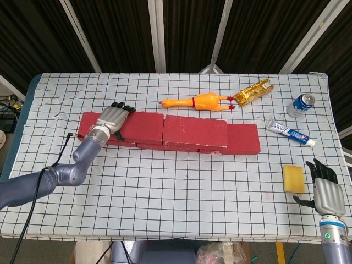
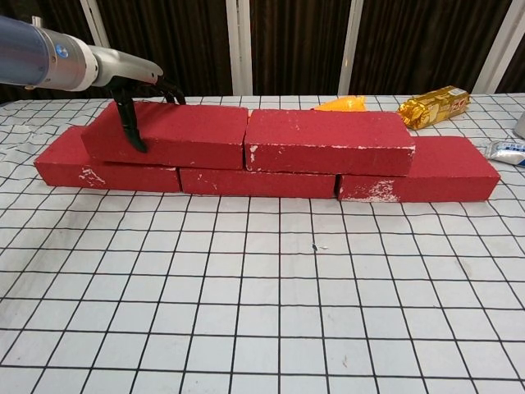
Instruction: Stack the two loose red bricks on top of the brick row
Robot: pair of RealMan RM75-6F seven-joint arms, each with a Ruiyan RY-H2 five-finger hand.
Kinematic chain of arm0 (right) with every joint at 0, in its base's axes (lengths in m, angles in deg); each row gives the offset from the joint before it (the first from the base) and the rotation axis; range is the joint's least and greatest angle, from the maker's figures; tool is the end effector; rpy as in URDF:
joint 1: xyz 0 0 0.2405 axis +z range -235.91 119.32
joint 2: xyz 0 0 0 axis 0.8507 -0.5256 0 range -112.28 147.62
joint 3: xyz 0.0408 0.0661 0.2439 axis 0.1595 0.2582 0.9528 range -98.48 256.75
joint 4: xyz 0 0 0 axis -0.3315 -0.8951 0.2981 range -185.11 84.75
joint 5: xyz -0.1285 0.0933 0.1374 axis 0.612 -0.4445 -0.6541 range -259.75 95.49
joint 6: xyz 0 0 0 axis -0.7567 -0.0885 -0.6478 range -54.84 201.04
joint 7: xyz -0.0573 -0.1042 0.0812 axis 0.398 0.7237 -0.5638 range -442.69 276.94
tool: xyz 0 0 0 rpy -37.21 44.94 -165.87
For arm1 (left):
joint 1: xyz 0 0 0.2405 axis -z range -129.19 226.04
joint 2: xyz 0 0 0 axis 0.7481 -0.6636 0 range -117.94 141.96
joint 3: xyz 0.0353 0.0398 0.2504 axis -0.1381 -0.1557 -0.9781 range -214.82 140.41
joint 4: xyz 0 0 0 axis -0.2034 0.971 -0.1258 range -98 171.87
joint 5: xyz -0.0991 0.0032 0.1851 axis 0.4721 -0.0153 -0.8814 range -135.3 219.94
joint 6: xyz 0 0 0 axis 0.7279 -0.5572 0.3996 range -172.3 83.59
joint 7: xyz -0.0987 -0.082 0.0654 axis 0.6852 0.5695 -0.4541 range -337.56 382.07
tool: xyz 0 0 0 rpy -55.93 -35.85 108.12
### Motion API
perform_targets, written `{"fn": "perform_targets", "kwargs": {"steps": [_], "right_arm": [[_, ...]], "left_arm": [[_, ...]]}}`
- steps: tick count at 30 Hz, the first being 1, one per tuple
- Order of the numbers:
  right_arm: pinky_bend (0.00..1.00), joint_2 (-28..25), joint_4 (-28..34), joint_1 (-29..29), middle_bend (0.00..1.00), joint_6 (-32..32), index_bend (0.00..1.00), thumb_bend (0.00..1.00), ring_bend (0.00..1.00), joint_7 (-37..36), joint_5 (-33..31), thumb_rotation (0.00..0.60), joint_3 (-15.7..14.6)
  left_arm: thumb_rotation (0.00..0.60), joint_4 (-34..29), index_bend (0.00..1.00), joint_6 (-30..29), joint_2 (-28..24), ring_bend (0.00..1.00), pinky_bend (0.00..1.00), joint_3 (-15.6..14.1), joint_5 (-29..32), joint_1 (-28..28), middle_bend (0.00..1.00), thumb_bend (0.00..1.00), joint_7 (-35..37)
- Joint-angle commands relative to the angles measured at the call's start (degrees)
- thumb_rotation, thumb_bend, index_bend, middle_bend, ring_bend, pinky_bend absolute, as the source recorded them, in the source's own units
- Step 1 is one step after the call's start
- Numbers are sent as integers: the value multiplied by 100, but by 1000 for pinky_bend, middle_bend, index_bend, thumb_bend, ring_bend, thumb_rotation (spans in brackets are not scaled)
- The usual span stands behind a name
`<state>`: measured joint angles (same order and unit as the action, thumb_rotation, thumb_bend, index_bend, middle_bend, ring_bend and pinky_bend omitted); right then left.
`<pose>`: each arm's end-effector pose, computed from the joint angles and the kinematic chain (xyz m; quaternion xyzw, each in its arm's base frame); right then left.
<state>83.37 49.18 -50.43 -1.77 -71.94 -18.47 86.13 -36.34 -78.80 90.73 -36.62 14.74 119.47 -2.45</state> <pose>-0.3253 -0.2010 0.1381 0.5257 -0.4954 0.2947 0.6256 -0.1139 0.4569 0.0346 -0.7742 -0.3816 -0.2152 0.4568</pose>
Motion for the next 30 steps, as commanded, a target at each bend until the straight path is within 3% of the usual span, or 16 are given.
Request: {"fn": "perform_targets", "kwargs": {"steps": [1, 16, 21, 26, 30], "right_arm": [[0, 3, 2, 3, 0, 1, 117, 162, 0, 7, -2, 600, 0], [0, 4, 6, 1, 0, -9, 117, 162, 0, 20, -19, 600, 6], [0, 8, 4, -3, 0, -22, 117, 161, 0, 26, -21, 600, 8], [0, 1, 11, 7, 0, 13, 117, 161, 0, 7, 5, 600, -6], [0, -25, -7, 31, 0, 85, 117, 162, 0, -79, 118, 600, -38]], "left_arm": [[600, -4, 118, 11, 2, 13, 54, -12, 24, 14, 68, 0, -16], [600, -78, 93, -19, -10, 7, 50, -39, 47, 65, 30, 0, -64], [600, -337, 60, -135, -224, 0, 47, 46, 0, 65, 0, 0, -15], [600, -1106, 25, -500, -863, 0, 32, 270, -348, -173, 0, 0, 302], [600, -2261, 47, -1371, -1562, 0, 34, 243, -1285, -964, 0, 0, 796]]}}
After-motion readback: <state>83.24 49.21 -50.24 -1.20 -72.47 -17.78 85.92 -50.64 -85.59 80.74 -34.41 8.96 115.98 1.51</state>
